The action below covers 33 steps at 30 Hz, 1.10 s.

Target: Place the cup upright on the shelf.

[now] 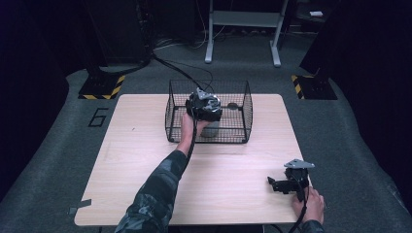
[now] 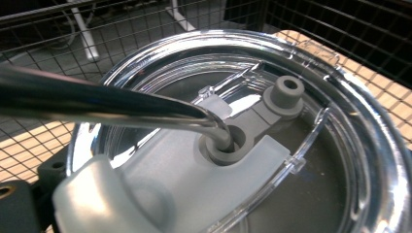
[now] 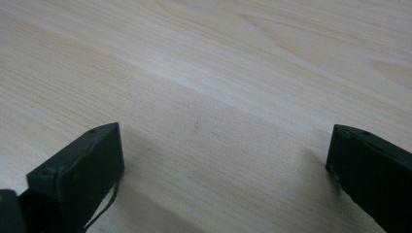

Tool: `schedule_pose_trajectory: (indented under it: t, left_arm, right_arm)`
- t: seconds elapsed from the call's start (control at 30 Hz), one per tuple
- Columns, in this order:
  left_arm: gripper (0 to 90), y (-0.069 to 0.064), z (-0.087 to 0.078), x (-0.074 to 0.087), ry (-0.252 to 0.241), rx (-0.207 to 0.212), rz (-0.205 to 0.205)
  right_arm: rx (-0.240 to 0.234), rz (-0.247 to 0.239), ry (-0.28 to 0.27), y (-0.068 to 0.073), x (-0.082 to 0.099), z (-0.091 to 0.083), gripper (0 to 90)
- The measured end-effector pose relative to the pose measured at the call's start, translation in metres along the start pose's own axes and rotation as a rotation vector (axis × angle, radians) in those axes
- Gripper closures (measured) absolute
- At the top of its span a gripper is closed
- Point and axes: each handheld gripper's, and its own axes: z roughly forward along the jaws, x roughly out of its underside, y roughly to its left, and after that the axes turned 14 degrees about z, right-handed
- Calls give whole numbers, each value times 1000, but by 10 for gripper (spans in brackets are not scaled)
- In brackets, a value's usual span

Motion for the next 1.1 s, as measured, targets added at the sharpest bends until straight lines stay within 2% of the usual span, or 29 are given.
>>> schedule_pose_trajectory:
  t: [0.13, 0.37, 0.6, 0.67, 0.87, 1.1]
  left_arm:
    - [1, 2, -11, -6, -12, 17, 3]
    - [0, 5, -35, -13, -3, 46, 20]
    - [1, 8, -71, -17, -17, 47, 23]
    - [2, 9, -80, -17, -8, 57, 37]
    - [1, 13, -115, -9, 1, 58, 70]
    - [2, 19, -156, 13, -17, 39, 85]
  right_arm:
    - [0, 0, -7, 0, 0, 0, 0]
    - [0, 0, -4, 0, 0, 0, 0]
    - [-1, 0, -5, 0, 0, 0, 0]
    - [-1, 0, -2, 0, 0, 0, 0]
    - [-1, 1, -3, 0, 0, 0, 0]
    - [-1, 1, -4, 0, 0, 0, 0]
